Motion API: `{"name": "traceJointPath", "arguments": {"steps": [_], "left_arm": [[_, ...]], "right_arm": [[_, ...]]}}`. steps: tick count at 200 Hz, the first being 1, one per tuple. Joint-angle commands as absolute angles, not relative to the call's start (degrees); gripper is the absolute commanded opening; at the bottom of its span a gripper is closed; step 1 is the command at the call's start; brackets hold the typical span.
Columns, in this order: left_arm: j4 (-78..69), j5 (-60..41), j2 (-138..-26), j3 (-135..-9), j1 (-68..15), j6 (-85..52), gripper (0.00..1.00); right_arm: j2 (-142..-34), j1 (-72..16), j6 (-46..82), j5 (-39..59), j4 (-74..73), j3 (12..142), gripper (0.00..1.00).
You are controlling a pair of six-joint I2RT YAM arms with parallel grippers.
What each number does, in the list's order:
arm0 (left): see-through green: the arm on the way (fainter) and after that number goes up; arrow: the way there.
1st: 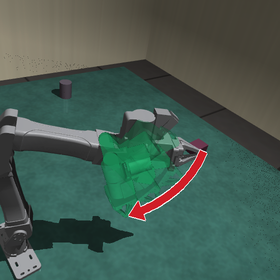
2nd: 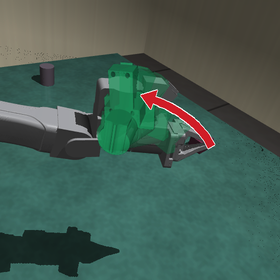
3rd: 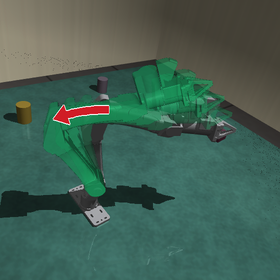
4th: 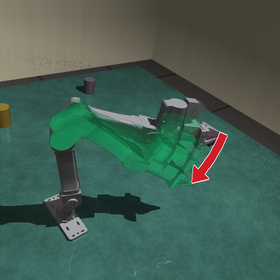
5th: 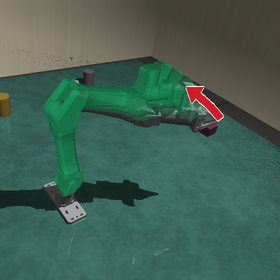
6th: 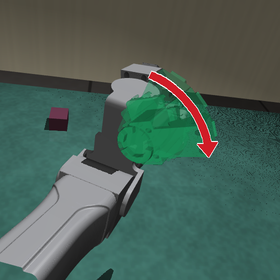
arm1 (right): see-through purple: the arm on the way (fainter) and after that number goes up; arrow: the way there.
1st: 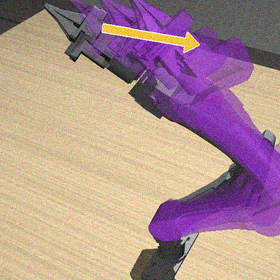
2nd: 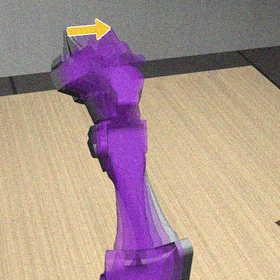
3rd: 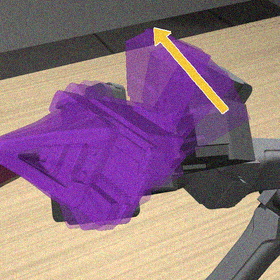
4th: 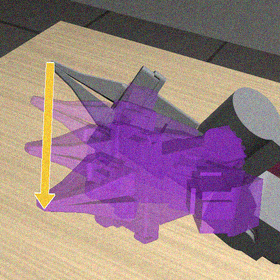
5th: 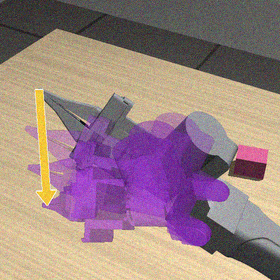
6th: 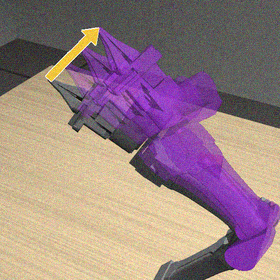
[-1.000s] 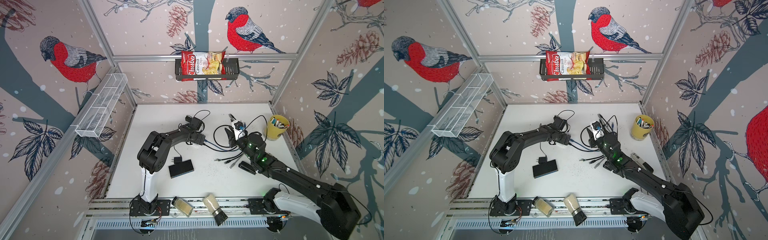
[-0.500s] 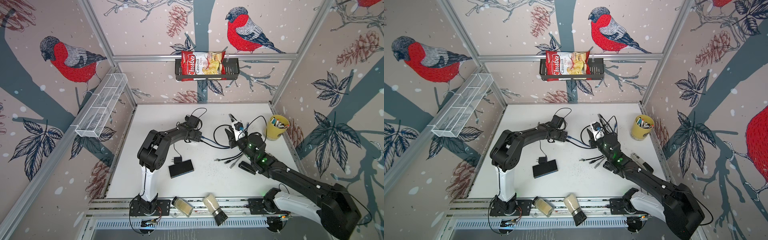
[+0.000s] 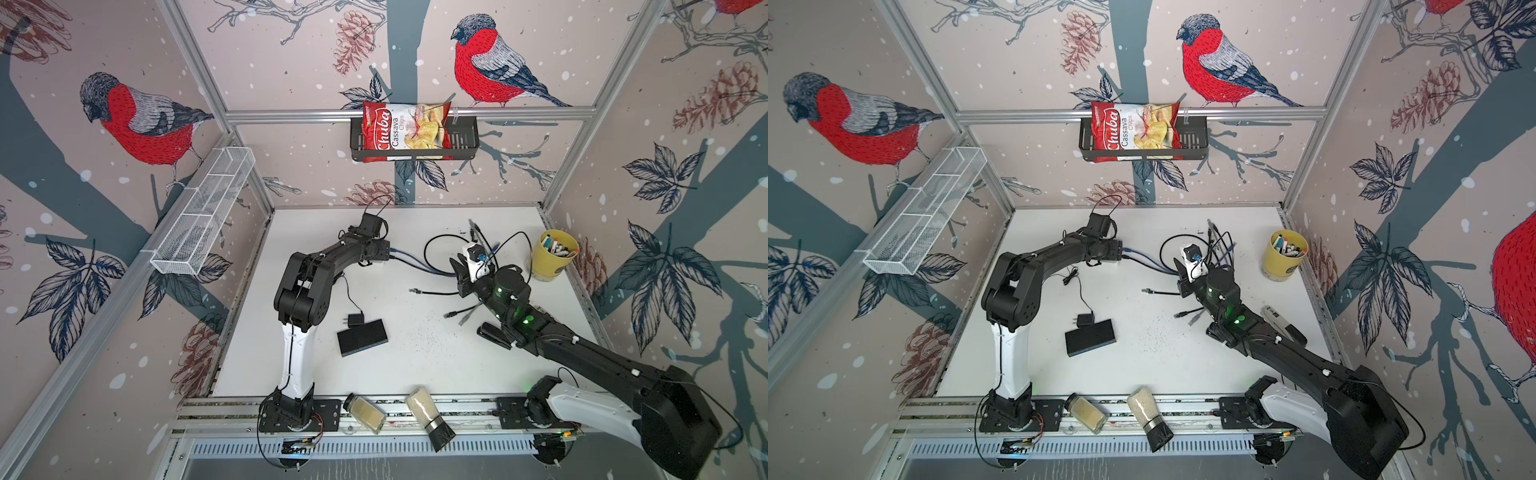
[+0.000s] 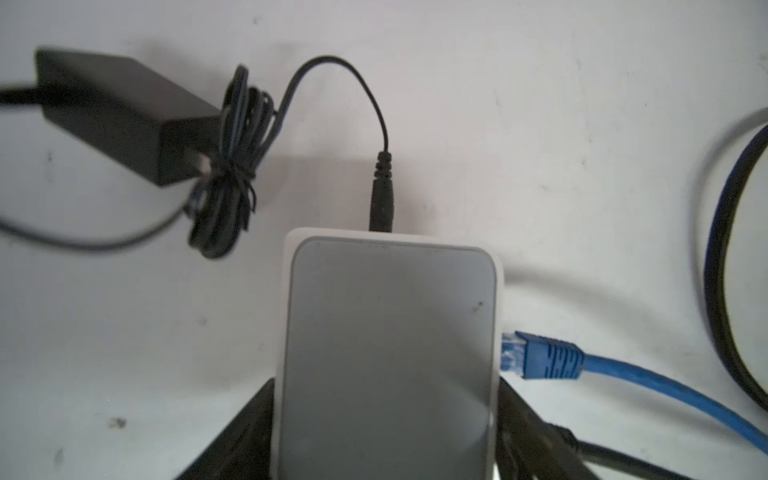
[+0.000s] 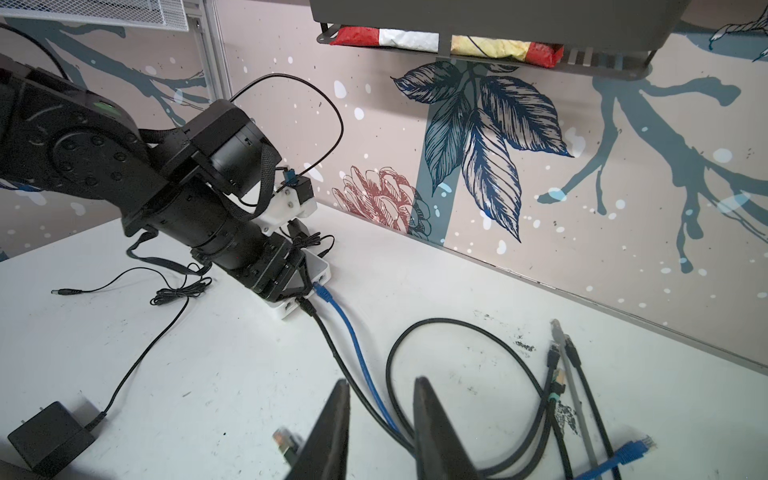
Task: Insert the plug into the switch port
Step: 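Release the router and lift the left gripper while right gripper holds still, then move the left gripper to the thin black power cord and grasp its barrel plug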
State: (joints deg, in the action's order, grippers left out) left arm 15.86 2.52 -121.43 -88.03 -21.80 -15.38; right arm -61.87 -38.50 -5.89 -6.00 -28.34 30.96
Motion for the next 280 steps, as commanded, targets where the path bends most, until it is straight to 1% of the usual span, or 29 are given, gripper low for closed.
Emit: {"name": "traceJointPath", "arguments": {"steps": [1,19,31,88,104,107,110,111,112,113,114,115,117,119,139,148,155,166,184,199,226,280], "left_arm": [[16.89,2.09,-122.51,-89.73,-21.72,-14.36,0.82],[16.41,1.76,-121.96,-88.72,-21.72,-13.8,0.9],[15.45,1.51,-121.03,-87.59,-21.76,-13.46,0.97],[11.7,1.51,-113.3,-82.82,-21.8,-13.32,0.98],[9.45,1.58,-109.47,-79.82,-21.88,-14.07,0.97],[8.9,1.7,-108.79,-79.1,-21.88,-14.36,0.98],[8.3,1.75,-107.7,-78.24,-21.91,-14.63,0.97],[8.02,1.8,-107.42,-77.97,-21.9,-14.74,0.98],[7.79,1.82,-107.1,-77.66,-21.89,-14.88,0.98],[7.5,1.88,-106.81,-77.32,-21.89,-14.96,0.98],[7.18,1.91,-106.49,-77.07,-21.89,-15.08,0.98],[7.02,1.96,-106.16,-76.72,-21.89,-15.19,0.98],[6.37,2.12,-105.53,-76.05,-21.88,-15.4,0.98],[5.94,2.24,-104.89,-75.31,-21.88,-15.71,0.98],[3.39,4.65,-99.75,-70.73,-22.05,-18.12,0.98],[3.35,8.0,-97.48,-68.85,-22.56,-19.97,0.98],[3.08,8.33,-95.63,-67.24,-22.76,-20.32,0.98],[2.46,7.93,-92.78,-64.59,-22.85,-21.66,0.97],[1.19,7.02,-87.75,-59.54,-22.76,-24.58,0.98],[1.51,5.66,-84.0,-55.65,-22.77,-27.39,0.97],[3.46,6.34,-78.97,-49.79,-22.69,-29.76,0.98],[14.56,18.69,-71.99,-43.44,-22.14,-37.96,0.97]], "right_arm": [[-61.62,-38.58,-5.01,-6.3,-28.13,31.2,0.28],[-61.61,-38.67,-5.05,-6.31,-28.08,31.2,0.28],[-61.65,-38.67,-5.1,-6.28,-28.12,31.21,0.28],[-62.14,-38.84,-4.06,-7.17,-28.45,32.67,0.28],[-61.81,-39.47,-3.98,-8.96,-28.72,33.05,0.31],[-61.68,-39.73,-3.96,-9.65,-29.0,33.05,0.35],[-61.63,-39.85,-4.0,-10.02,-29.2,33.05,0.42],[-61.62,-39.92,-4.11,-10.11,-29.23,33.05,0.46],[-61.57,-40.0,-4.16,-10.15,-29.29,33.05,0.56],[-61.55,-40.04,-4.28,-10.22,-29.37,33.05,0.77],[-61.54,-40.1,-4.38,-10.16,-29.41,33.09,0.86],[-61.53,-40.13,-4.48,-10.09,-29.47,33.07,0.93],[-61.52,-40.22,-4.61,-10.04,-29.52,33.12,0.98],[-61.48,-40.31,-4.71,-10.02,-29.59,33.13,1.0],[-61.6,-40.54,-3.56,-8.19,-29.17,33.59,0.99],[-61.9,-40.84,-0.14,-10.96,-29.52,33.78,1.0],[-62.25,-40.87,2.57,-13.91,-29.18,34.24,1.0],[-63.51,-40.87,4.79,-16.81,-25.01,36.4,1.0],[-66.53,-40.68,6.41,-17.51,-15.87,41.68,0.99],[-67.99,-40.53,9.34,-18.14,-12.88,43.33,0.99],[-68.87,-40.17,11.05,-14.54,-11.52,43.78,0.99],[-69.37,-41.11,11.25,-9.39,-10.37,43.27,0.99]]}}
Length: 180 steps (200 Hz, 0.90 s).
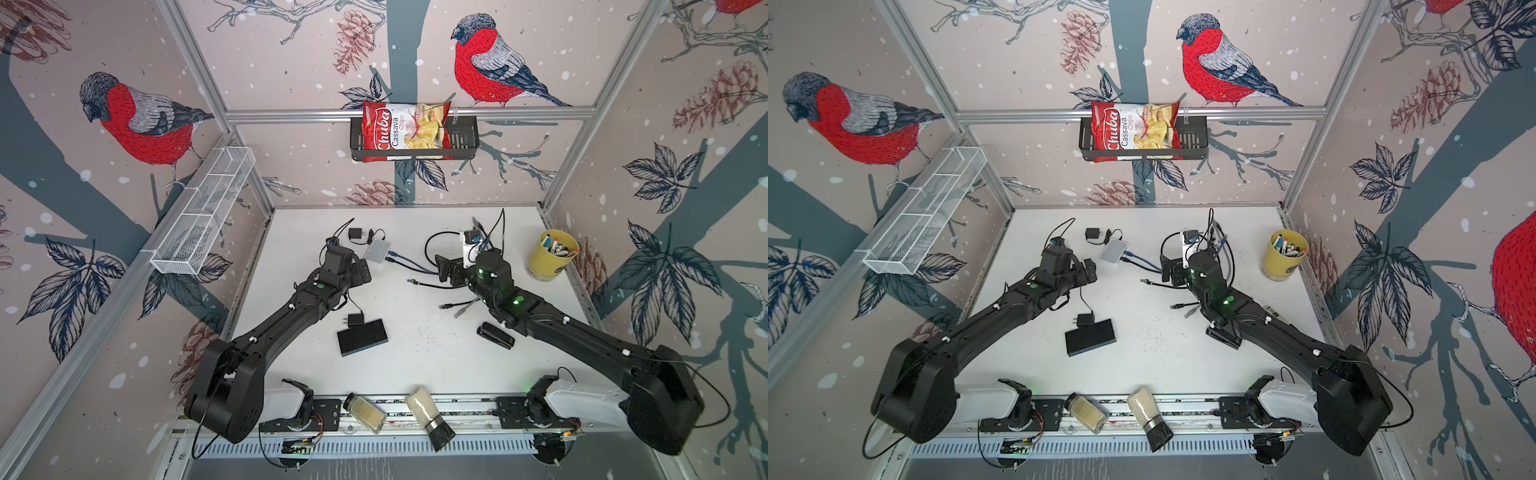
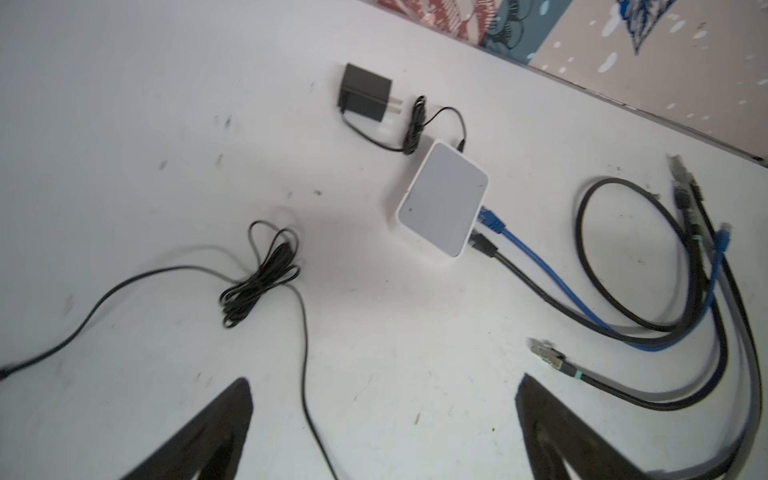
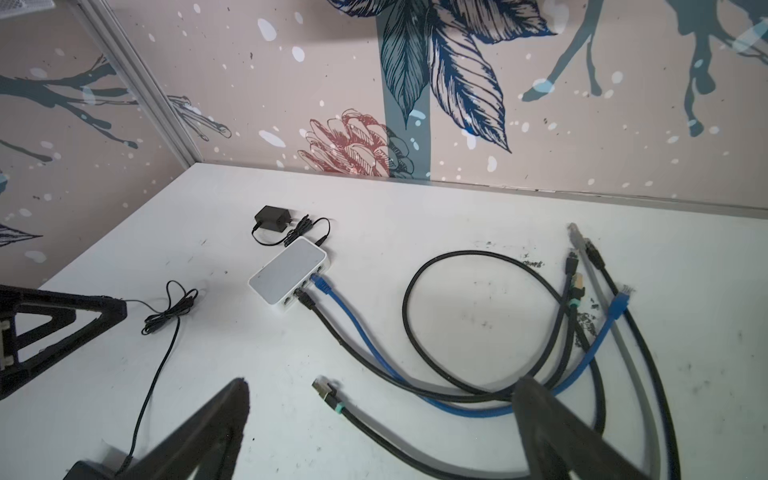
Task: Insert the plug into the switch port
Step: 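Move the left gripper to the thin black power cord and grasp its barrel plug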
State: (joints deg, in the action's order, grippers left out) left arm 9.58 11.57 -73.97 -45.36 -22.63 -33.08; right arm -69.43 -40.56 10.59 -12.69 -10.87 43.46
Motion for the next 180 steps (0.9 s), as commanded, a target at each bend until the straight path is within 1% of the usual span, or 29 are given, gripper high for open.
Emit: {"name": "traceJointPath", "arguments": {"steps": [1,21,55,71,100,119,143,180], "left_arm": [[14.66,18.93,-71.85,-43.38,-22.1,-38.14,0.97],[15.61,18.86,-71.27,-41.78,-18.9,-40.32,0.97],[17.28,19.89,-73.96,-41.57,-12.1,-40.66,0.97],[17.01,21.49,-75.65,-41.96,-10.02,-39.03,0.94],[16.74,22.36,-80.22,-44.7,-8.82,-33.57,0.83],[18.47,24.09,-84.65,-48.27,-8.61,-30.58,0.78],[21.08,26.14,-90.28,-52.99,-8.45,-26.86,0.77],[23.52,25.09,-96.54,-56.85,-8.44,-22.38,0.76]], "right_arm": [[-69.4,-41.12,11.25,-9.22,-10.33,43.21,0.99],[-69.17,-41.37,12.4,-7.03,-10.37,43.06,1.0],[-69.23,-41.39,13.97,-4.92,-9.84,42.68,1.0],[-69.63,-41.4,13.6,-4.22,-9.41,42.64,1.0],[-70.15,-41.49,11.98,-2.87,-9.54,42.1,1.0],[-70.15,-41.48,11.23,-1.65,-10.06,41.77,1.0],[-69.92,-41.48,10.66,-0.97,-10.63,41.4,1.0],[-70.14,-41.48,9.54,-1.3,-10.37,41.66,1.0]]}}
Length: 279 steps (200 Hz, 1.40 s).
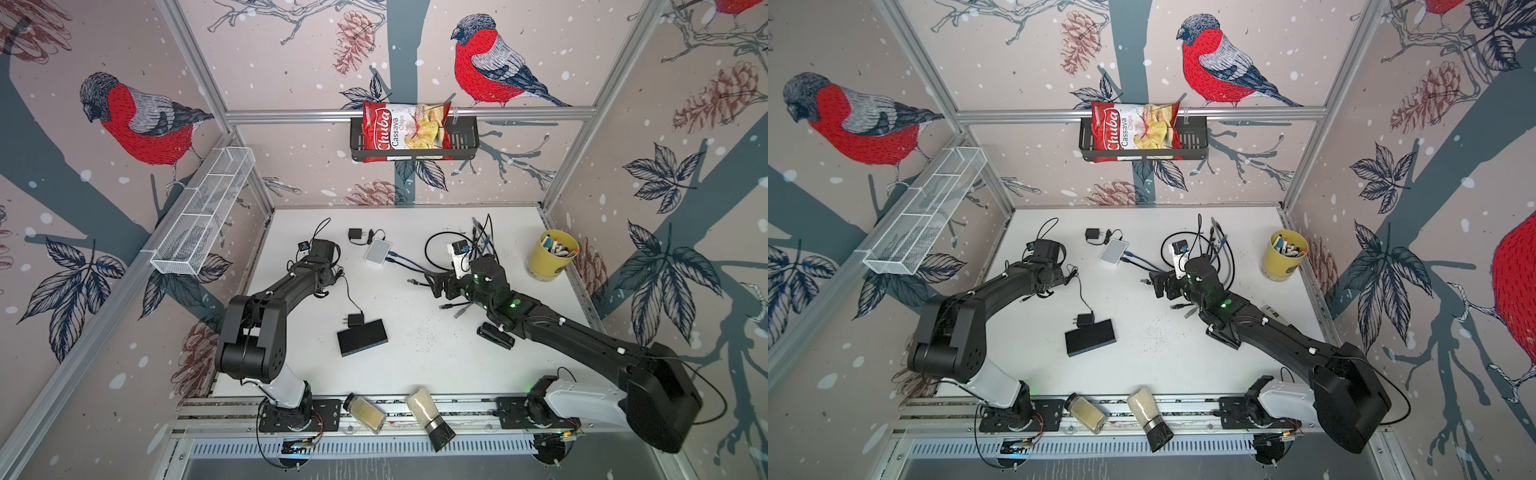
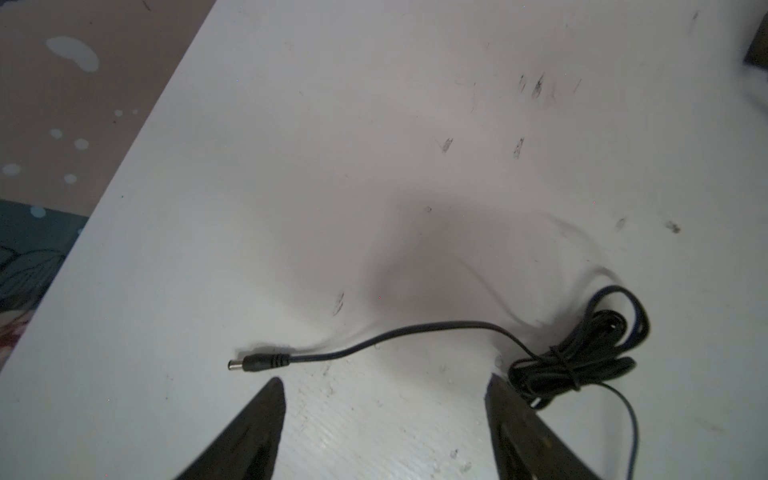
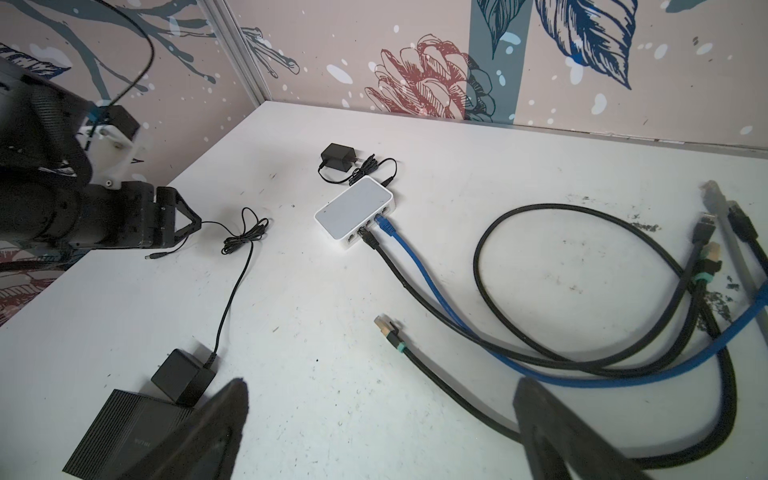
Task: Insert the plug into the switch port
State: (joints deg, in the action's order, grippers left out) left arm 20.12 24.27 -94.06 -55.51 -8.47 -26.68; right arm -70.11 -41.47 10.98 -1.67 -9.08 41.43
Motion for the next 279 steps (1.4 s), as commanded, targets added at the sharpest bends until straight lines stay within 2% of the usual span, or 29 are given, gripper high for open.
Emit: {"name": "traceJointPath", "arguments": {"steps": [1,49,109,148,159,176,211,279], "left_arm": [[23.63,25.16,-96.7,-56.86,-8.44,-22.35,0.76],[25.22,27.71,-100.42,-60.24,-8.26,-20.2,0.75],[21.6,27.1,-102.9,-60.74,-7.3,-17.38,0.57],[20.15,24.86,-104.61,-62.04,-6.9,-16.15,0.28],[20.16,24.68,-105.23,-62.65,-6.93,-15.93,0.22],[20.64,24.91,-106.28,-63.56,-6.92,-15.83,0.2],[20.23,22.91,-107.37,-64.25,-6.94,-15.64,0.0],[16.83,12.72,-105.88,-63.76,-8.46,-15.97,0.0]], "right_arm": [[-70.18,-41.48,9.51,-1.31,-10.33,41.66,1.0],[-71.27,-41.48,9.4,-1.23,-10.46,42.14,1.0],[-71.54,-41.48,9.79,-0.69,-10.27,42.45,0.99],[-71.54,-41.48,10.02,-0.33,-10.33,42.46,0.99],[-71.54,-41.48,10.11,-0.31,-10.28,42.36,0.99],[-71.54,-41.49,10.08,-0.5,-10.13,42.22,0.99],[-71.54,-41.48,10.24,-0.71,-10.07,42.01,0.99],[-73.25,-41.57,10.81,-0.94,-9.8,42.19,0.99]]}}
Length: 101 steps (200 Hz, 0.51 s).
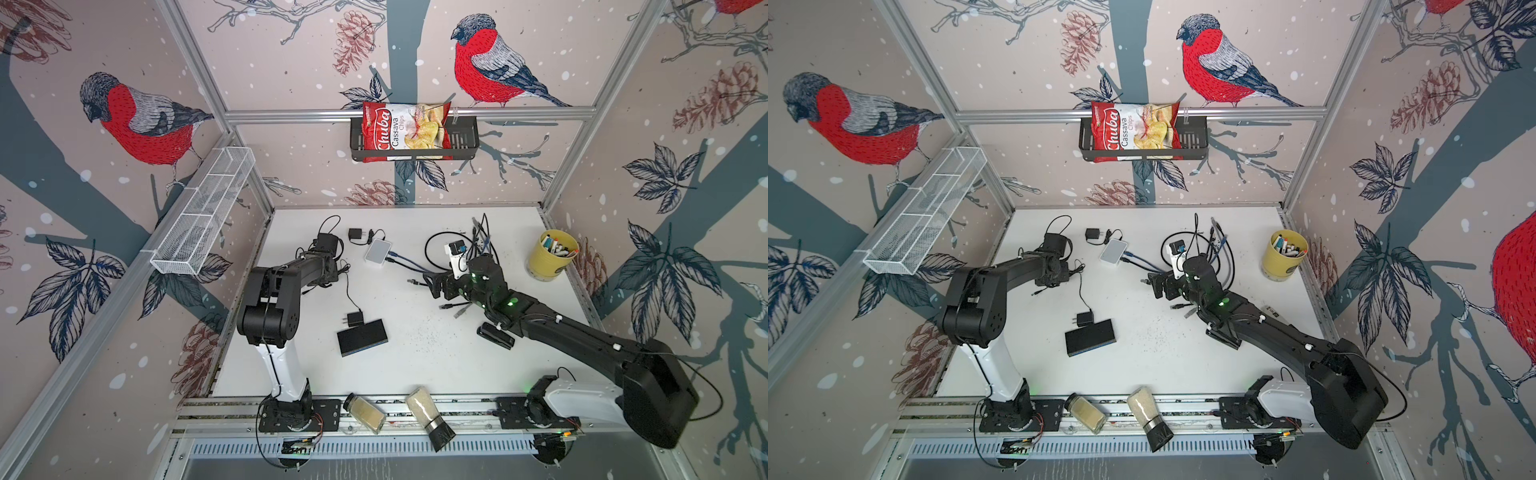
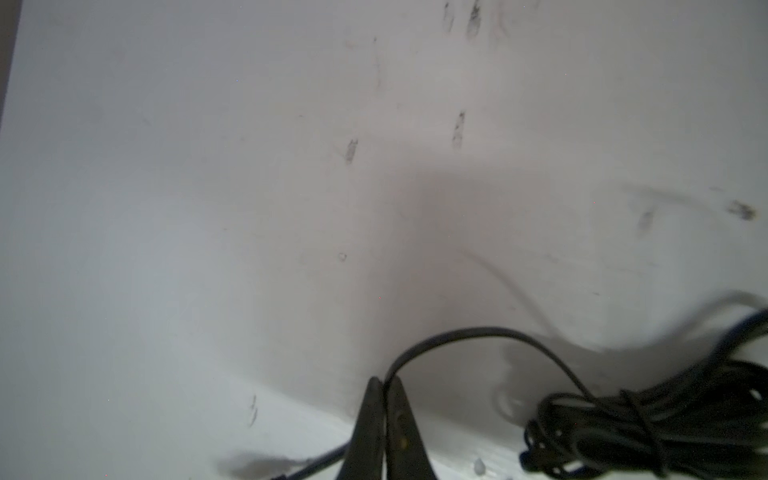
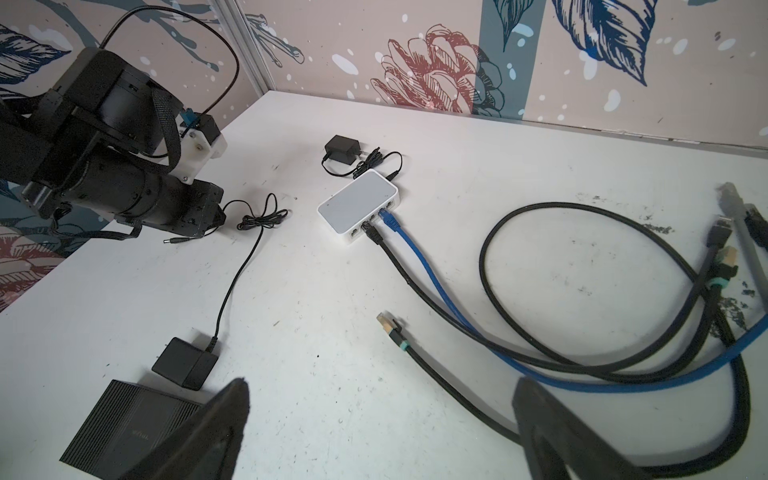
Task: Insert the plug into the switch port
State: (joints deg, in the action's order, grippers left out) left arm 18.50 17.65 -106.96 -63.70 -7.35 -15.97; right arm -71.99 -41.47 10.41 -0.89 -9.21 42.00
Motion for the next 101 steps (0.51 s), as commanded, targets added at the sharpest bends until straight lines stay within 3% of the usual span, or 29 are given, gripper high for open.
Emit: {"name": "traceJointPath", "arguments": {"steps": [1,78,101], "left_arm": [[16.81,12.51,-105.85,-63.74,-8.58,-15.98,0.0],[16.66,7.8,-105.29,-66.95,-21.52,-16.9,0.0],[16.26,2.12,-105.86,-67.76,-24.24,-17.41,0.0]], "right_arm": [[-73.28,-41.57,10.81,-0.96,-9.78,42.19,0.99],[-72.92,-40.96,10.5,-6.51,-7.5,42.61,0.99],[-72.42,-40.46,10.55,-7.74,-6.9,42.39,0.99]]}}
